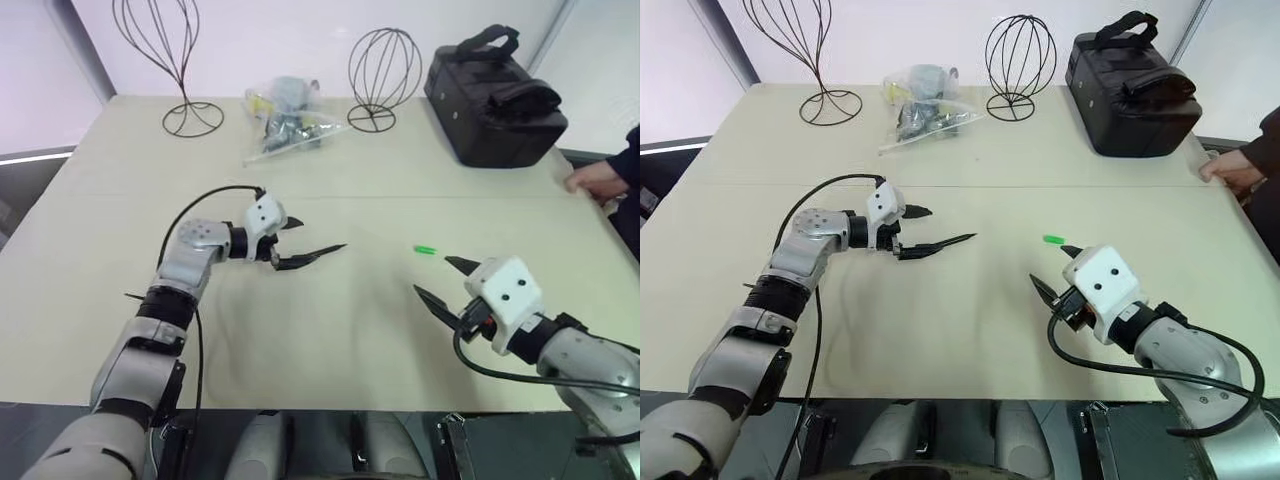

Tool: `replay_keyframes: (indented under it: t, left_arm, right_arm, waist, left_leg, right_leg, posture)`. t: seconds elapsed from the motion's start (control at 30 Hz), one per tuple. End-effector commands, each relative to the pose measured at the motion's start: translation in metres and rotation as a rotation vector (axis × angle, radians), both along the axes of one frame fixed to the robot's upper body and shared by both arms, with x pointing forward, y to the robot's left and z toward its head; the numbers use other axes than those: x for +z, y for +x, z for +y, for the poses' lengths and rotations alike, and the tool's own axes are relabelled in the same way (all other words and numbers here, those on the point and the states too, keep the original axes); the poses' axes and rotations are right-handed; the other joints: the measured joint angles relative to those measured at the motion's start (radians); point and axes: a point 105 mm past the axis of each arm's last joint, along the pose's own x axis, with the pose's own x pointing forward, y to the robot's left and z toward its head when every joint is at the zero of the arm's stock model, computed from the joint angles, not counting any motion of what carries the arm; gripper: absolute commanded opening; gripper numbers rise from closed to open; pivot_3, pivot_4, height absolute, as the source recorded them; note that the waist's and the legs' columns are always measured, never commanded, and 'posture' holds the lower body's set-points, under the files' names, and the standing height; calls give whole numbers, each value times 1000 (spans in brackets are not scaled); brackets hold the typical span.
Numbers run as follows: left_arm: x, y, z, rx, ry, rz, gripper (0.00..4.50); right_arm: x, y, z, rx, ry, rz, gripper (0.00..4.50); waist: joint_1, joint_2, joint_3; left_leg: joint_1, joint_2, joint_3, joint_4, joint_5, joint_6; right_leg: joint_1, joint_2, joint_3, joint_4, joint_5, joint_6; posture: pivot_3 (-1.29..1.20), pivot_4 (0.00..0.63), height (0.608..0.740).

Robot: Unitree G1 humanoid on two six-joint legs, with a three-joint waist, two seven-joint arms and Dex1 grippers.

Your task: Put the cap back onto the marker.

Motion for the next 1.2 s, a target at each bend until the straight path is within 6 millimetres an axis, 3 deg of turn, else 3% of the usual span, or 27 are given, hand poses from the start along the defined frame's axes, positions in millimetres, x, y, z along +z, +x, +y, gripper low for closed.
replay_keyframes:
  t: [0.03,0.43,0.93,1.03,1.2]
  left_arm:
    - [12,7,-1,-13,23,-64,4449]
    - [-5,10,9,-38,174,-61,4449]
    - [-12,3,12,-69,201,-36,4449]
    - [-13,1,11,-77,194,-33,3585]
    - [-12,-1,9,-82,185,-32,1017]
  right_arm:
    - [10,-4,5,-3,-2,-55,3277]
    - [6,-5,7,-26,10,-55,3277]
    - [5,-4,6,-29,-1,-55,3277]
    - [5,-3,6,-24,-6,-55,3277]
    - [6,-2,5,-22,-9,-56,3277]
  waist:
    - [2,0,0]
    - [1,0,0]
    - [0,0,0]
    - [0,0,0]
    - [1,0,0]
  left_leg:
    - [0,0,0,0,0,0]
    - [0,-1,0,0,0,0]
    - [0,-1,0,0,0,0]
    - [0,-1,0,0,0,0]
    - [0,0,0,1,0,0]
  right_leg:
    - [0,0,0,0,0,0]
    - [0,0,0,0,0,0]
    - [0,0,0,0,0,0]
    - [0,0,0,0,0,0]
    - [0,0,0,1,0,0]
  posture:
    - [0,150,740]
    - [0,150,740]
    - [0,150,740]
    - [0,150,740]
    - [0,150,740]
